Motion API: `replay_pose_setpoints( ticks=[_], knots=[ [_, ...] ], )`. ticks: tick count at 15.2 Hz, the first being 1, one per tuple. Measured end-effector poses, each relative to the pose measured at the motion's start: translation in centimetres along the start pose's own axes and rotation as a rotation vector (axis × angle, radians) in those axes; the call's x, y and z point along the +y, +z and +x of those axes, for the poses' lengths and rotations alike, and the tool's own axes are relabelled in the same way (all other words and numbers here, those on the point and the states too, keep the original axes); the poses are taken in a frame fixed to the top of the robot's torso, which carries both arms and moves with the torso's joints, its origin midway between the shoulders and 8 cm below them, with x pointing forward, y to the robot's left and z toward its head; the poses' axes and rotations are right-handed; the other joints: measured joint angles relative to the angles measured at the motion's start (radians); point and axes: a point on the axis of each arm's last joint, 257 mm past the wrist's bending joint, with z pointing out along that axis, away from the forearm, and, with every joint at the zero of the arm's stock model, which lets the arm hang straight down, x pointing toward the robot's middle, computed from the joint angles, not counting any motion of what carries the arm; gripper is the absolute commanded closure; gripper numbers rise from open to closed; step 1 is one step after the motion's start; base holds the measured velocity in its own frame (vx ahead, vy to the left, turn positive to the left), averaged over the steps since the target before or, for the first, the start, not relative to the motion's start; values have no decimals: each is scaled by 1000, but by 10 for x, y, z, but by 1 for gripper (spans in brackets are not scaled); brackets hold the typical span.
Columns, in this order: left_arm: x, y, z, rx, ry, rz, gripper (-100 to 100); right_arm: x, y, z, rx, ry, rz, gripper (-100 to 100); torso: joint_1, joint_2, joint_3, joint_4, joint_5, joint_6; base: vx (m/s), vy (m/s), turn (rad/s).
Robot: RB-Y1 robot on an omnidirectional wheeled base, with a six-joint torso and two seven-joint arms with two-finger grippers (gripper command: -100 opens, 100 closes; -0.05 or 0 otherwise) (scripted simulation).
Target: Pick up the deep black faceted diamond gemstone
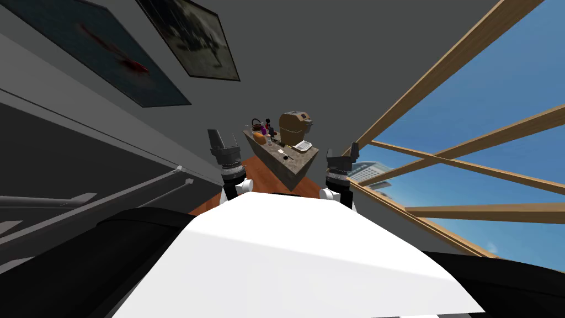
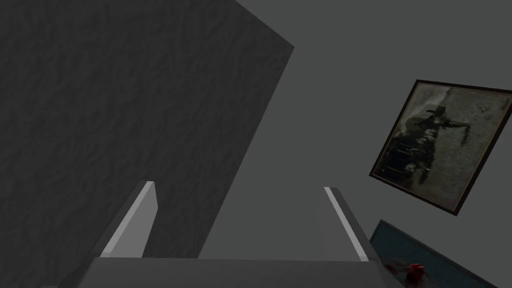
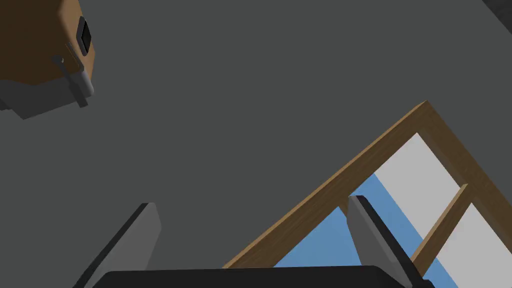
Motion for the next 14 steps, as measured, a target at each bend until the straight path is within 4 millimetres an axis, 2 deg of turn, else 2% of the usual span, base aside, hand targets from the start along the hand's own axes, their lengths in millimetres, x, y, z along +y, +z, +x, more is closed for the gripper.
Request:
replay_pose_setpoints(
  ticks=[3, 7, 14],
  knots=[
    [0, 0, 0, 0, 0, 0, 0, -17, -3, 0, 41, -53, 48, -100, 6, -1, 0, 0, 1, 0, 6, 112, 75],
    [0, 0, 0, 0, 0, 0, 0, -57, -16, -9, 108, -177, 159, -100, 12, 0, 0, 0, 3, -1, 5, 169, 115],
    [0, 0, 0, 0, 0, 0, 0, -122, -39, -38, 210, -409, 338, -100, 12, -1, 0, 0, 3, 0, 7, 160, 93]
  ],
)
